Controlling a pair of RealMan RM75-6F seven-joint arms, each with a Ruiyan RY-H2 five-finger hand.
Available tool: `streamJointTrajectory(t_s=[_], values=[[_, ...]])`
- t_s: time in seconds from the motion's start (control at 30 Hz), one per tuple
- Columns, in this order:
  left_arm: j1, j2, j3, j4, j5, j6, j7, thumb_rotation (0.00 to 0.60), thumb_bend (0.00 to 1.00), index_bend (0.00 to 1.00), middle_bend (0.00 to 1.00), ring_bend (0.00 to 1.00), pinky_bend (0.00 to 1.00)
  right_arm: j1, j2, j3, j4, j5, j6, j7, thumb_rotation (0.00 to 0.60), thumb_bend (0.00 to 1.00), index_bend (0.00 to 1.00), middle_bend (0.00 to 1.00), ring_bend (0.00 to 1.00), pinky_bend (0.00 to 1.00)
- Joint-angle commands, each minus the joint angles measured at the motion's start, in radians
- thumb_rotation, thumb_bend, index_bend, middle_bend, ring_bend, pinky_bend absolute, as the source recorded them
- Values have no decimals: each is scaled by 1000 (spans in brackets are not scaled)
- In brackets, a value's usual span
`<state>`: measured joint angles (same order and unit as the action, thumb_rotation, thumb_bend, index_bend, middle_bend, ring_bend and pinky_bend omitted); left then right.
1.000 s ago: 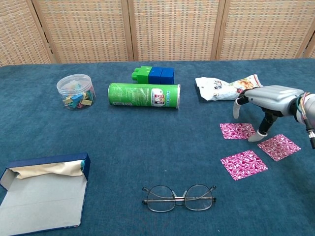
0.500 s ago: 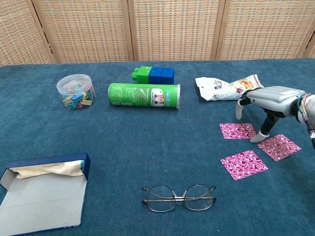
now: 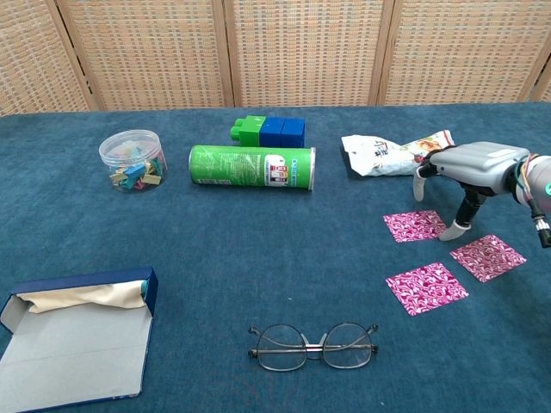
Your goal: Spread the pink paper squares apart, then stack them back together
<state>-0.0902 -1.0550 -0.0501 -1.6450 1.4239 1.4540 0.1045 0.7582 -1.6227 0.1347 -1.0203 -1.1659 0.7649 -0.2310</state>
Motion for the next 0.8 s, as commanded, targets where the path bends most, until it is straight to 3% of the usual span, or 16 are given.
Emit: streamJointTrajectory(t_s=[0.03,0.8], values=[[1,-1,0,1,-1,0,0,600,133,36,0,0,0,3,-1,1,5,-3,-3,-3,600,131,356,211,0,0],[0,-7,1,13,-4,-6,-6,600,133,36,0,0,0,24,20,9,-45,42,-46,-64,600,131,358,210,0,0]])
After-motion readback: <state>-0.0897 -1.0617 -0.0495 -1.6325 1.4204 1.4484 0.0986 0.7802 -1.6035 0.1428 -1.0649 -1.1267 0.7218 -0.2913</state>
